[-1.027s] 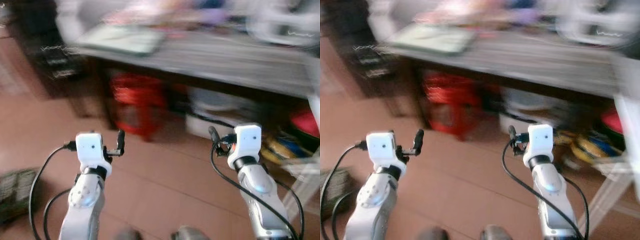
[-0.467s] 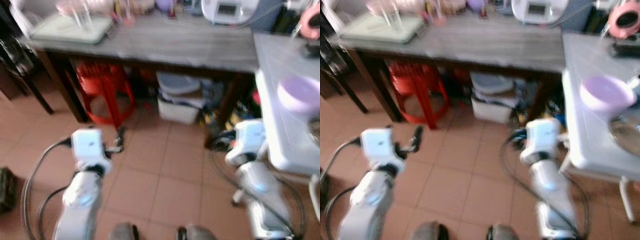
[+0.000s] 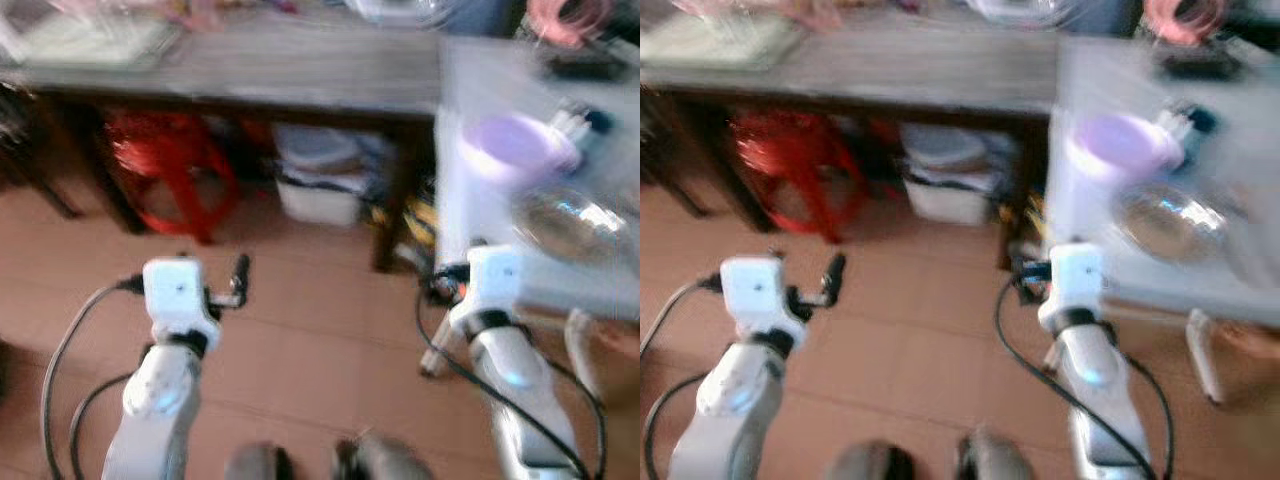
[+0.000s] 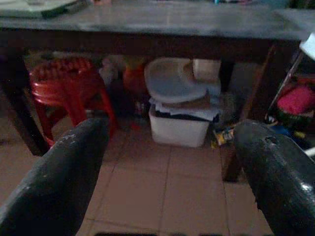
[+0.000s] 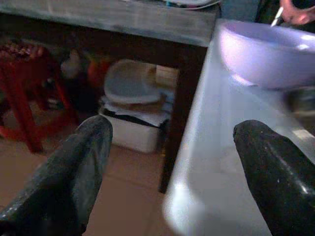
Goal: Setting the table
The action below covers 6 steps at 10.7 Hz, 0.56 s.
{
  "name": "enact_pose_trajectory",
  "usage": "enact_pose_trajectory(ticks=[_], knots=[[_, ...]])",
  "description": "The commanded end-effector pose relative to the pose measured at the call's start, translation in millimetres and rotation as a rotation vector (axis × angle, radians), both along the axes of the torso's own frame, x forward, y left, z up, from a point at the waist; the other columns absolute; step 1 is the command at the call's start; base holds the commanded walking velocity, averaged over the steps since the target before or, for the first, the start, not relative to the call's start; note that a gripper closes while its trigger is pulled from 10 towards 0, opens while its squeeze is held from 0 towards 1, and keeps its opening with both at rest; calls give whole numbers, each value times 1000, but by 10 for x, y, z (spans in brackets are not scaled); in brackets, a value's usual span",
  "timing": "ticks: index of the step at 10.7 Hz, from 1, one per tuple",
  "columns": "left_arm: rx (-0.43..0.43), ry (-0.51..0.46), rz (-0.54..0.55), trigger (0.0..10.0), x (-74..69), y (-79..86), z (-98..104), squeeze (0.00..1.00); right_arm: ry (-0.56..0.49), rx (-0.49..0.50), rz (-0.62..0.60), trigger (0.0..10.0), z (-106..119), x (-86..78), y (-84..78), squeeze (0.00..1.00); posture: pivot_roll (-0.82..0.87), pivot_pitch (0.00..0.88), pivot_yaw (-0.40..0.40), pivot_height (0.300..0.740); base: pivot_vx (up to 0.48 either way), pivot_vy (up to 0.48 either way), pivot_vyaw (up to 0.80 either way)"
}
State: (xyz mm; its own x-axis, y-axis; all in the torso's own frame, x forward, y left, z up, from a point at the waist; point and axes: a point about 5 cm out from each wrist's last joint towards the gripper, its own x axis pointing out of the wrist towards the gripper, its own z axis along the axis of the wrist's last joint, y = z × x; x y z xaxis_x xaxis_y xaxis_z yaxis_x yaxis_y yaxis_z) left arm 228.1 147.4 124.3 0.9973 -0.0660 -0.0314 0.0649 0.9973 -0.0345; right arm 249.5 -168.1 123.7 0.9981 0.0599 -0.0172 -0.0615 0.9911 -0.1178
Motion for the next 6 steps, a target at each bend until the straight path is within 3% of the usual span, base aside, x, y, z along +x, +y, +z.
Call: enact_pose_trajectory(ticks=[1,5,6], knots=[[9,-7,-7,10000,-3,-7,32,0,-36,-14,-1,10000,90,23,-7,0,33,161,63,740,0,-461,0],[86,-35,17,10000,19,30,72,0,-63,-31,-22,10000,149,54,-21,0,36,154,63,740,0,-394,0],[5,-49,14,10000,34,35,85,0,-58,-28,-29,10000,141,58,-27,0,34,149,62,740,0,0,0]])
